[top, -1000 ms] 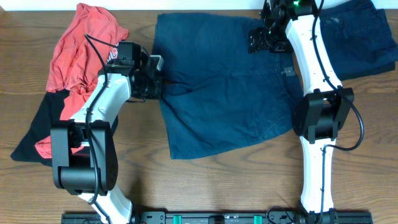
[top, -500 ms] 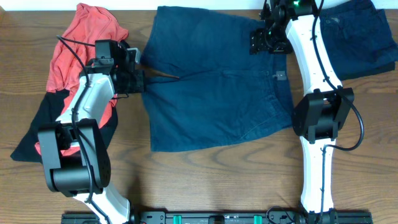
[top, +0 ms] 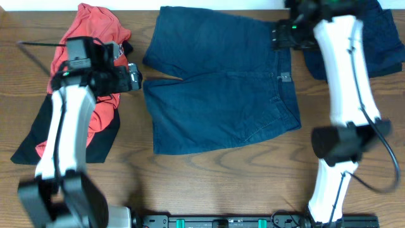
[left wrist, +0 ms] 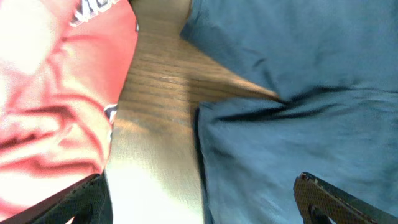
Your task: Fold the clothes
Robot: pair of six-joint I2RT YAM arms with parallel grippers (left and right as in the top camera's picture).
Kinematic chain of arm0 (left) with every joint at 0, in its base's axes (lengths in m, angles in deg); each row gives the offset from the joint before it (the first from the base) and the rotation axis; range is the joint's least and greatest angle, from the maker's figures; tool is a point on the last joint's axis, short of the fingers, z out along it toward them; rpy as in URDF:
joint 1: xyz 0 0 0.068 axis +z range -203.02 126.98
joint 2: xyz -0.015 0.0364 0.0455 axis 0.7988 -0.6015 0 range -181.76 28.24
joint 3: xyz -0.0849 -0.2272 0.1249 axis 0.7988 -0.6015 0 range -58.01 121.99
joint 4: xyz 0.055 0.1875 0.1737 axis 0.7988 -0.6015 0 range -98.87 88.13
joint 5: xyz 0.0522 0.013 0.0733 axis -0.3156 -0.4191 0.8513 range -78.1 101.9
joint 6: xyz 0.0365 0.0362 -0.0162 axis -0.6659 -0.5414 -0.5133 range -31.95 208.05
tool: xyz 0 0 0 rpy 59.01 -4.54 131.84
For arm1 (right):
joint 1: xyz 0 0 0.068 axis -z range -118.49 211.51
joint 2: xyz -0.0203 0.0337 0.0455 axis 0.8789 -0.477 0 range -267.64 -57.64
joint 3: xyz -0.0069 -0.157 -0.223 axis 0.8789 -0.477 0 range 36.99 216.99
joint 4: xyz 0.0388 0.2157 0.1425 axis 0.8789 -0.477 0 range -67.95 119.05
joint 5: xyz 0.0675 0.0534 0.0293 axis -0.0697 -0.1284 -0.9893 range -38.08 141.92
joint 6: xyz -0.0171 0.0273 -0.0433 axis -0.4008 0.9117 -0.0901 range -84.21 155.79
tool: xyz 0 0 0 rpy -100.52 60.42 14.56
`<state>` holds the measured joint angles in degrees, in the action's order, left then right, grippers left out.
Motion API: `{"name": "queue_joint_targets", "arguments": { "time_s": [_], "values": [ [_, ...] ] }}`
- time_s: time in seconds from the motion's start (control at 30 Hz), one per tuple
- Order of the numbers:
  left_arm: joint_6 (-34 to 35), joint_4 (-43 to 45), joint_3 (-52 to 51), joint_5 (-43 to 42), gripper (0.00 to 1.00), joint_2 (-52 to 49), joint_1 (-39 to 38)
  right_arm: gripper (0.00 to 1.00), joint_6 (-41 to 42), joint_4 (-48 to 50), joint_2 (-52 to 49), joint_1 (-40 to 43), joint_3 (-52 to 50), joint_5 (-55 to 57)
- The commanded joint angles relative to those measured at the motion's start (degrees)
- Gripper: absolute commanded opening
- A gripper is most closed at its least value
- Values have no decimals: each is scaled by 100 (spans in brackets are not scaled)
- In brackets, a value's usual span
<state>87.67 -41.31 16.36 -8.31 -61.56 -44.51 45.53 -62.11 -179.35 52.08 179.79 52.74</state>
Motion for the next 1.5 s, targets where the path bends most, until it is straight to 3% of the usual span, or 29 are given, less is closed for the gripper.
{"name": "queue_joint_targets", "arguments": {
  "time_s": [0.0,0.2,0.43,0.7,0.93,1.27,1.47],
  "values": [
    [723,-459,125,13,98,568,-33,80,389,-428,573,42,103,555],
    [975,-1633,-92,15,98,1198,-323,79,514,-616,1368,-50,-442,321],
    [1165,-2251,-883,63,98,1364,-728,79,942,-603,2090,-98,-2256,564],
    [1552,-632,-2802,549,98,1349,-968,82,1014,566,2465,-98,-4673,675],
    [1523,376,-3604,551,95,1279,-975,82,992,1351,2463,-101,-5772,595],
    [1091,1222,-4057,581,83,1261,-1104,82,994,1749,2463,-98,-6301,581],
    [1049,1698,-4057,664,83,1139,-1517,82,994,1814,2463,-98,-6306,581]
  ]
}}
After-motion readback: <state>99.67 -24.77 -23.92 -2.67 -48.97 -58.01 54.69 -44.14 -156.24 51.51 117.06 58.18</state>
